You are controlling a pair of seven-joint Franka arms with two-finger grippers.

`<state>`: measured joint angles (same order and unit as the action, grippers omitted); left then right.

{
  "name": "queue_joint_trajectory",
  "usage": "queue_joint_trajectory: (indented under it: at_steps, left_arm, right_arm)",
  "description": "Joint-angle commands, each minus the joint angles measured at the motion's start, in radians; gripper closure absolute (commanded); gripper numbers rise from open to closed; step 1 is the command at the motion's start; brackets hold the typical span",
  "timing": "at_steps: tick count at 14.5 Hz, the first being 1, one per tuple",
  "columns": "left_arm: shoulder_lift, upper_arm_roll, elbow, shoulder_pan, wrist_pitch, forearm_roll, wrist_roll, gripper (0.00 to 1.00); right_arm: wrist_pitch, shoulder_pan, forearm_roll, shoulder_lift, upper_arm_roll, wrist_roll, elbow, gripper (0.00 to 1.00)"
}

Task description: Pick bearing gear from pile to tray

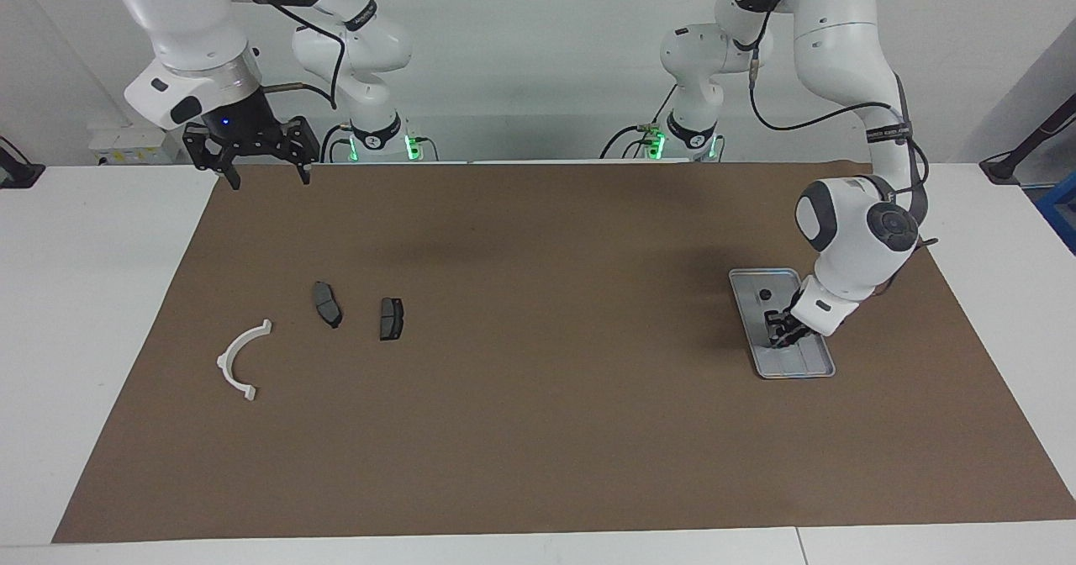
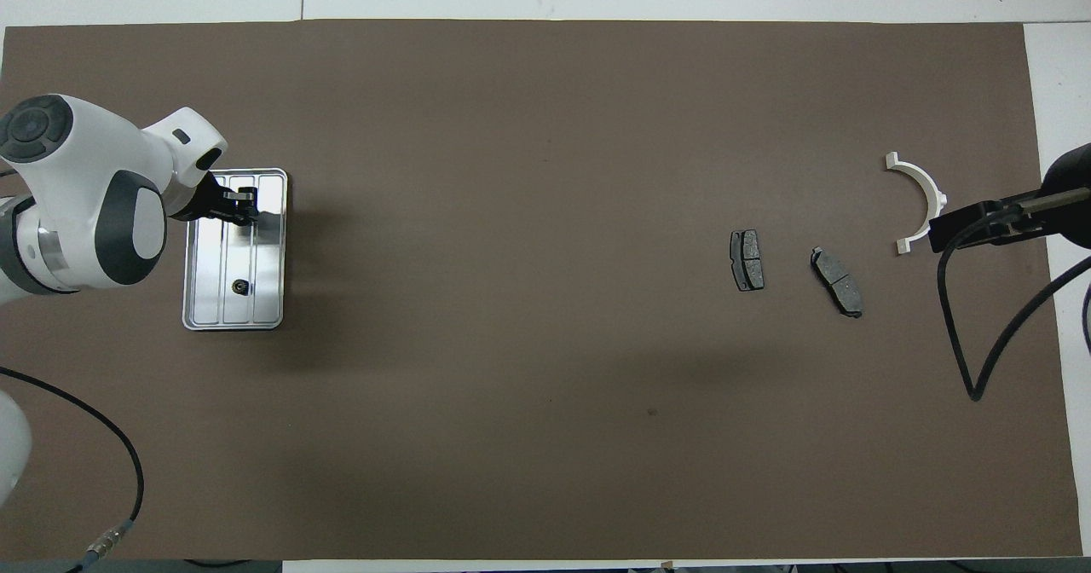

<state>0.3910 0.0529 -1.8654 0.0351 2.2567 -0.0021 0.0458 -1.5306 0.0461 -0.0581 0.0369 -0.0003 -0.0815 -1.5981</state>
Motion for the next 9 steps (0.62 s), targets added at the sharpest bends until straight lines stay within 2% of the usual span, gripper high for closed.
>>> queue_joint_trajectory:
  at_steps: [1, 4, 5, 6, 7, 8, 9]
  left_arm:
    - [-0.011, 0.007, -0.049, 0.016, 0.058, -0.004, 0.042, 0.99]
    - [-0.014, 0.007, -0.061, 0.023, 0.061, -0.004, 0.042, 0.92]
    - [-0.014, 0.007, -0.060, 0.023, 0.057, -0.004, 0.046, 0.83]
    - [-0.014, 0.007, -0.055, 0.026, 0.052, -0.004, 0.046, 0.53]
    - [-0.014, 0.007, -0.048, 0.029, 0.049, -0.004, 0.046, 0.15]
    - [-0.017, 0.007, -0.035, 0.028, 0.034, -0.004, 0.045, 0.00]
    - [-0.023, 0.007, -0.012, 0.031, -0.003, -0.006, 0.046, 0.00]
  right_arm:
    - [0.004, -0.012, 0.023, 0.009, 0.013, -0.001, -0.006, 0.00]
    - [0.004, -0.012, 0.027, 0.009, 0.013, 0.002, -0.006, 0.00]
    - [0.006, -0.011, 0.027, 0.011, 0.013, 0.002, -0.006, 0.00]
    - [0.010, -0.009, 0.027, 0.012, 0.013, 0.002, -0.006, 0.00]
    - [0.010, -0.009, 0.027, 0.012, 0.013, 0.002, -0.006, 0.00]
    - [0.009, -0.008, 0.027, 0.012, 0.013, 0.003, -0.005, 0.00]
    - [0.009, -0.009, 0.027, 0.012, 0.013, 0.002, -0.006, 0.00]
